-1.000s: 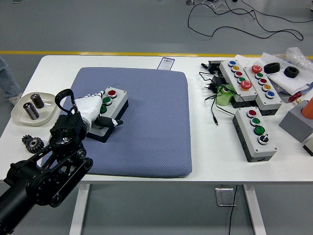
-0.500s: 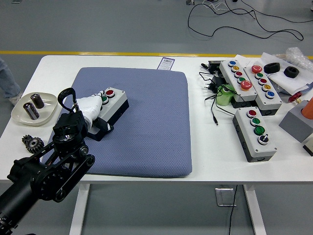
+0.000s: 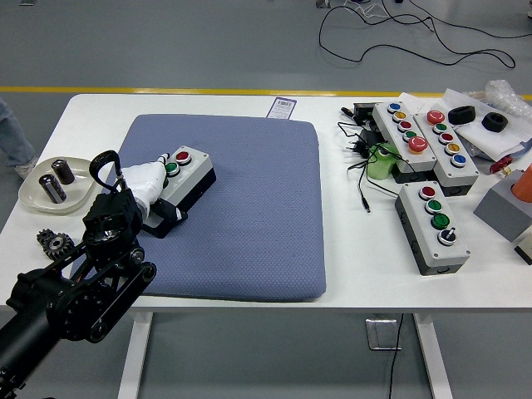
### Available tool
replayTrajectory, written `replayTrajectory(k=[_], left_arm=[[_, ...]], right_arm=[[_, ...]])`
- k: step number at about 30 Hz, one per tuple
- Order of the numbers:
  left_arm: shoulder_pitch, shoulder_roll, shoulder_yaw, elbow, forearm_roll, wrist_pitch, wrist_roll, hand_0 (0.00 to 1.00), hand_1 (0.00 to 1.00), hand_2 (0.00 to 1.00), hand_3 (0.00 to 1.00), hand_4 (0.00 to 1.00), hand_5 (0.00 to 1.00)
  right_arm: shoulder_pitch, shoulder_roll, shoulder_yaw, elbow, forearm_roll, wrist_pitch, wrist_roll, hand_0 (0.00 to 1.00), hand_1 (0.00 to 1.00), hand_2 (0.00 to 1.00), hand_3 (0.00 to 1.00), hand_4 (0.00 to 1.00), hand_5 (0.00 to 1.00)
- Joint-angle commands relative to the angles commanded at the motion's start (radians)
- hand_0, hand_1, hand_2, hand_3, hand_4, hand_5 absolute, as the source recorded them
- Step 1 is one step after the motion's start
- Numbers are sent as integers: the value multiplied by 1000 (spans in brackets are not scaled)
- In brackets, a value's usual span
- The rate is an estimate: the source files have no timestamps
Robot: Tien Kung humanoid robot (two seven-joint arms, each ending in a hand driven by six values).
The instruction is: Pick up the button,place it on the desk,press the button,press the button
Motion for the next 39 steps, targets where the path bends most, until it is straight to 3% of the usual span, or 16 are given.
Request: replayTrajectory(k=[2, 3, 8, 9, 12, 14, 15, 25, 26, 27, 39], left_arm=[[1, 2, -4, -8, 0, 11, 0, 103, 210, 223, 998, 820, 2], [0, 3, -6, -11, 0, 16, 0, 58, 179, 164, 869, 817, 2], [5, 6, -14, -29, 0, 36, 0, 58, 179, 164, 869, 817, 2], [5, 10, -12, -37, 0, 47, 0, 37, 164, 145, 704, 816, 2], [2, 27, 1, -55, 0, 67, 0, 37, 164, 145, 704, 816, 2], [-4, 54, 21, -69, 0, 84, -27, 37, 164, 145, 704, 816, 2], [-5, 61, 27, -71, 0, 87, -38, 31, 139, 130, 563, 815, 2], [-20, 178, 122, -76, 0, 106, -301, 28, 128, 119, 518, 815, 2], [-21, 187, 132, -75, 0, 107, -326, 28, 128, 119, 518, 815, 2], [-21, 196, 141, -73, 0, 108, -358, 25, 106, 108, 448, 812, 2], [-15, 294, 174, -64, -99, 104, -691, 24, 87, 102, 430, 804, 2]], right_arm=[[0, 0, 0, 0, -1, 0, 0, 658, 652, 703, 606, 460, 333], [0, 0, 0, 0, -1, 0, -1, 658, 651, 703, 606, 460, 332], [-1, 0, -1, 0, -1, 0, -1, 658, 651, 703, 606, 460, 332], [-1, 0, -1, 0, 0, 0, -1, 658, 651, 703, 605, 460, 332], [-1, 1, 1, 0, 0, 0, -2, 658, 651, 703, 605, 460, 332], [0, 1, 0, 0, 1, -1, -2, 658, 651, 703, 605, 460, 332], [0, 1, 0, 0, 1, -1, -2, 659, 651, 702, 605, 460, 332], [-1, 3, 6, 0, -2, -3, -6, 658, 651, 702, 605, 460, 331], [-1, 3, 6, 0, -2, -3, -7, 658, 651, 702, 605, 460, 331], [-2, 4, 6, 0, -2, -3, -7, 659, 651, 702, 605, 461, 331], [-8, 5, 4, 0, -4, -4, -10, 658, 651, 702, 606, 460, 331]])
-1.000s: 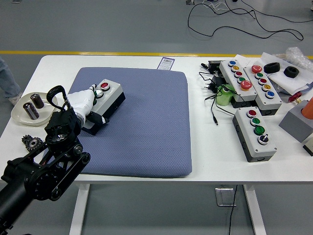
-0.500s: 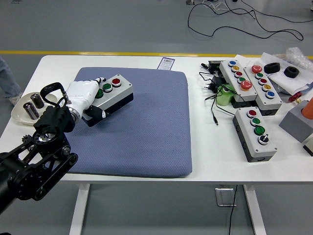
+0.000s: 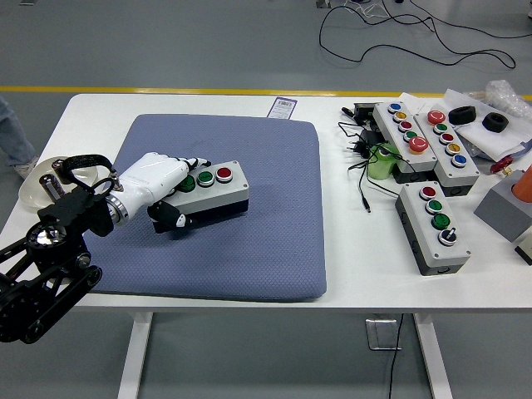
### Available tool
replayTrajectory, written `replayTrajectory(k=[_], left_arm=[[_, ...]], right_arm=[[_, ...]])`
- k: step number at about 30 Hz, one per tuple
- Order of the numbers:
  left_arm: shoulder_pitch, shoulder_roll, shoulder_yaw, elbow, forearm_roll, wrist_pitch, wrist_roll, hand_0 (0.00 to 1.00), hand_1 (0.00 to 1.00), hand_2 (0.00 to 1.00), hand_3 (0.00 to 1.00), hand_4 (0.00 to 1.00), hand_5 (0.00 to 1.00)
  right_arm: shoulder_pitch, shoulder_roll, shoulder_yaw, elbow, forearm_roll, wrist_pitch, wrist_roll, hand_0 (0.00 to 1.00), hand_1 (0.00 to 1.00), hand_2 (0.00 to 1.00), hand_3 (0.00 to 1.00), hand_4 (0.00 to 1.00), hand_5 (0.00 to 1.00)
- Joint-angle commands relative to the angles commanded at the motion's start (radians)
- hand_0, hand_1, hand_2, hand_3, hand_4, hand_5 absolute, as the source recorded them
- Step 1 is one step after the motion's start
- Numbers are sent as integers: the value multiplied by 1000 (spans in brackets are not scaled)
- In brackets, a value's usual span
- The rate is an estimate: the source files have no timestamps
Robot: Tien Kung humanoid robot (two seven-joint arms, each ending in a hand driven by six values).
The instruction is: Pick up the button,place it on the desk,press the button,press the button
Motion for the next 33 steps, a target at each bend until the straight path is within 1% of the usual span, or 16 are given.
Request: replayTrajectory(k=[3, 5, 8, 10, 16, 22, 29, 30, 33], left_arm=[[2, 16, 9, -2, -35, 13, -71, 24, 87, 102, 430, 804, 2], [1, 23, 17, -3, -50, 26, -105, 24, 87, 102, 430, 804, 2], [-2, 34, 33, -2, -68, 41, -144, 23, 87, 102, 430, 804, 2], [-4, 39, 41, -2, -71, 43, -157, 23, 87, 102, 430, 804, 2], [-14, 45, 63, 3, -1, 66, -173, 23, 84, 98, 427, 806, 2], [-36, 40, 92, 18, 70, 79, -177, 28, 81, 99, 427, 805, 2], [-49, 36, 111, 20, 76, 82, -183, 30, 75, 100, 428, 806, 2], [-50, 34, 110, 21, 78, 78, -181, 45, 95, 134, 526, 835, 2], [-47, 33, 105, 25, 84, 63, -175, 45, 95, 134, 526, 835, 2]], right_arm=[[0, 1, 0, 0, -1, 0, 0, 658, 651, 702, 606, 460, 331], [1, 1, 0, 0, -1, 0, 0, 658, 651, 702, 606, 460, 331], [1, 1, 0, 0, -2, 0, 0, 659, 651, 702, 606, 461, 332], [2, 1, -1, 0, -1, 1, -1, 659, 651, 702, 606, 461, 332], [3, 1, -4, 0, 0, 1, -1, 658, 651, 702, 606, 461, 331], [4, 1, -4, 0, -2, 1, -1, 659, 651, 702, 606, 460, 331], [6, 1, -4, 0, -1, 1, -1, 658, 651, 702, 606, 460, 331], [6, 2, -4, 0, -2, 1, -1, 658, 651, 703, 605, 460, 330], [6, 2, -5, 0, -2, 1, -2, 658, 651, 703, 605, 460, 330]])
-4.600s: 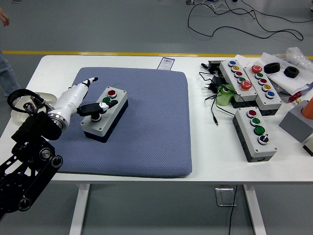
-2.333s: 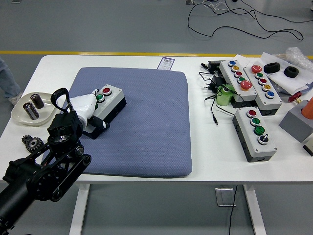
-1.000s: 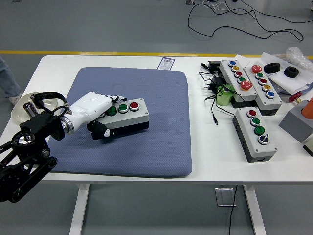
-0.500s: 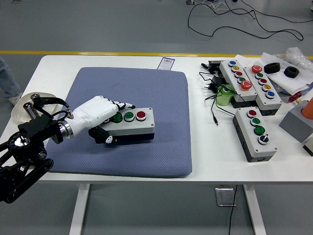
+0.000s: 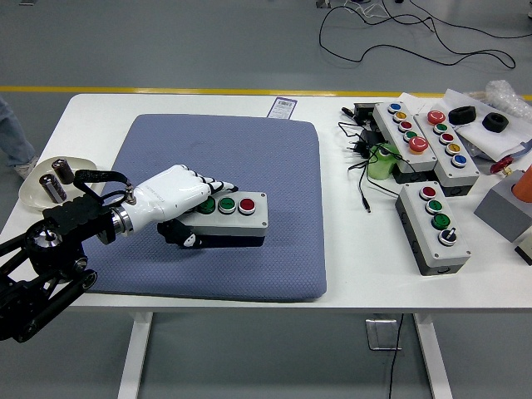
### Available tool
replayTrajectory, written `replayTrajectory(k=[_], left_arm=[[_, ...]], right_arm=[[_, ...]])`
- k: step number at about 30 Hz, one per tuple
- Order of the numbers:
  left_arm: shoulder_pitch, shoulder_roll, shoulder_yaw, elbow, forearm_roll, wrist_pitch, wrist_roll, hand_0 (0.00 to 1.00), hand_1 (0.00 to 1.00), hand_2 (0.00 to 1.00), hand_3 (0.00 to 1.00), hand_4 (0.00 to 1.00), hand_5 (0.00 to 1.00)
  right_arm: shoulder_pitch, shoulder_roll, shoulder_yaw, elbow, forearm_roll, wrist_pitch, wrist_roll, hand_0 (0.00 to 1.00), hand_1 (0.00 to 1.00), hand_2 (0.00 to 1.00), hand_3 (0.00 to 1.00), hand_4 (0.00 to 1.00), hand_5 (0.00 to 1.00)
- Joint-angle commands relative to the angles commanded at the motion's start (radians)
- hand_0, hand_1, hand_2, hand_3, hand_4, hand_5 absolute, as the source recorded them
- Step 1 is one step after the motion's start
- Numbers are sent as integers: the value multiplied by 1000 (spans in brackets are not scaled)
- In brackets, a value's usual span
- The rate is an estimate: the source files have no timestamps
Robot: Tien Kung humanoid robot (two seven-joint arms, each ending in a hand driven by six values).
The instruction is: Pick up the button,place it on the desk,press the button,press the button
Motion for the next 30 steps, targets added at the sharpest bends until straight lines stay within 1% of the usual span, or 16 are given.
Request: replayTrajectory(k=[2, 3, 8, 9, 14, 15, 20, 21, 26, 27, 30], left_arm=[[2, 1, -3, 0, 5, -11, 6, 45, 95, 134, 526, 835, 2], [3, 1, -6, -1, 9, -17, 11, 129, 331, 367, 858, 922, 173], [9, 4, -21, -7, 13, -47, 26, 129, 331, 367, 858, 922, 173], [9, 4, -22, -8, 13, -51, 28, 388, 613, 756, 991, 964, 265], [15, 5, -34, -16, 13, -100, 39, 388, 613, 756, 991, 964, 265], [16, 5, -34, -16, 13, -102, 40, 825, 938, 998, 998, 984, 314], [18, 5, -39, -15, 15, -103, 46, 825, 938, 998, 998, 984, 314], [19, 5, -42, -18, 15, -102, 47, 962, 998, 998, 998, 998, 344], [22, 6, -52, -25, 15, -81, 49, 962, 998, 998, 998, 998, 344], [22, 6, -54, -25, 15, -80, 49, 998, 998, 998, 998, 998, 357], [23, 5, -59, -25, 15, -80, 51, 998, 998, 998, 998, 998, 357]], right_arm=[[0, 0, 0, 0, 0, 0, 0, 658, 651, 703, 605, 460, 330], [0, 0, 0, 0, 0, 0, 0, 658, 651, 702, 605, 460, 331], [0, -1, -1, 0, -1, 1, 1, 658, 651, 702, 605, 460, 331], [0, -1, -1, 0, -1, 1, 1, 658, 651, 702, 605, 460, 331], [1, -1, -2, 0, 0, 1, 2, 658, 651, 702, 605, 460, 331], [1, -1, -2, 0, 0, 1, 2, 658, 651, 702, 605, 460, 332], [2, -1, -3, 0, 1, 1, 2, 658, 651, 702, 605, 460, 332], [2, -1, -3, 0, 0, 1, 2, 659, 650, 702, 605, 460, 331], [2, -1, -3, 0, 1, 1, 2, 659, 650, 702, 605, 460, 331], [2, -1, -3, 0, 0, 1, 2, 658, 650, 702, 605, 460, 332], [1, -1, -2, 0, 0, 1, 2, 658, 650, 702, 605, 460, 332]])
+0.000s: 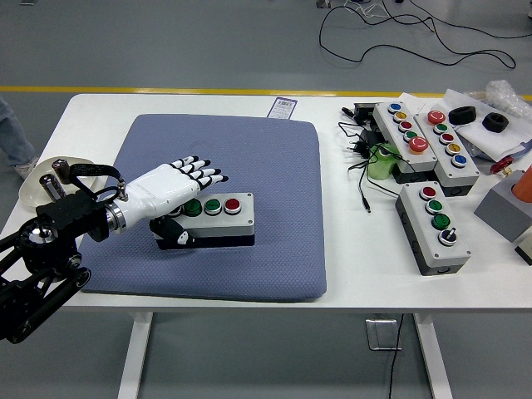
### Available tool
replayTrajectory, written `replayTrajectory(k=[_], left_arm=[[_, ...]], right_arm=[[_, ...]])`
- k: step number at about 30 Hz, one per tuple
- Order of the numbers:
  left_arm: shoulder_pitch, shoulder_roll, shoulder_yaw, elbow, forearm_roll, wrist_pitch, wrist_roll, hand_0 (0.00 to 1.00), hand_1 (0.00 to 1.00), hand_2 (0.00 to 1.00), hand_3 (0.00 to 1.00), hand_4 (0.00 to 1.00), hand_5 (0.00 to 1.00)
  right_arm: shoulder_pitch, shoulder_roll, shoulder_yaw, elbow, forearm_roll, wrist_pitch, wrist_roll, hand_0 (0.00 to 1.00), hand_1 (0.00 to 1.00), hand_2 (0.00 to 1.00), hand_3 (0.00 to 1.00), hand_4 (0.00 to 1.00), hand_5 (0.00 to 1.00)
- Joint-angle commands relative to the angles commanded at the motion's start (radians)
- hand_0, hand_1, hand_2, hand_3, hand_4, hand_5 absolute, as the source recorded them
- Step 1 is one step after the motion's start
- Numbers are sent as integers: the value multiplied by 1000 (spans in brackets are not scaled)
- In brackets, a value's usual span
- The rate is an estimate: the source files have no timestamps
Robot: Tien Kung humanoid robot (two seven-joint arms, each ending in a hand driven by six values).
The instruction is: Pick up the button,place it on the desk,press the button,press the button
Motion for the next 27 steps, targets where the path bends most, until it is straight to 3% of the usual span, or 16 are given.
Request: replayTrajectory(k=[11, 15, 16, 17, 21, 22, 27], left_arm=[[7, -6, -25, -3, 0, -7, 5, 998, 998, 998, 998, 998, 362], [43, -6, -84, -73, 0, 37, -7, 998, 998, 998, 998, 998, 362], [55, -5, -105, -101, 0, 47, -8, 937, 963, 998, 998, 998, 386], [65, -5, -125, -129, 0, 53, -9, 937, 963, 998, 998, 998, 386], [94, 1, -184, -234, 0, 38, 18, 937, 963, 998, 998, 998, 386], [99, 3, -191, -254, 0, 35, 26, 461, 509, 562, 916, 945, 652], [118, 16, -188, -336, -41, 21, 90, 461, 509, 562, 916, 945, 652]], right_arm=[[-1, 1, 3, 0, -2, -1, -1, 659, 651, 702, 605, 459, 332], [-2, 1, 2, 0, 0, -1, 0, 659, 651, 702, 605, 459, 332], [-2, 1, 3, 0, 0, -1, 0, 659, 651, 702, 605, 460, 332], [-3, 1, 3, 0, 0, -1, 0, 659, 651, 702, 605, 460, 332], [-4, 1, 4, 0, -3, -1, -1, 659, 651, 702, 605, 460, 332], [-5, 1, 4, 0, -3, -1, -1, 659, 650, 703, 605, 459, 332], [-8, 1, 5, 0, -4, -1, -3, 659, 650, 703, 605, 459, 332]])
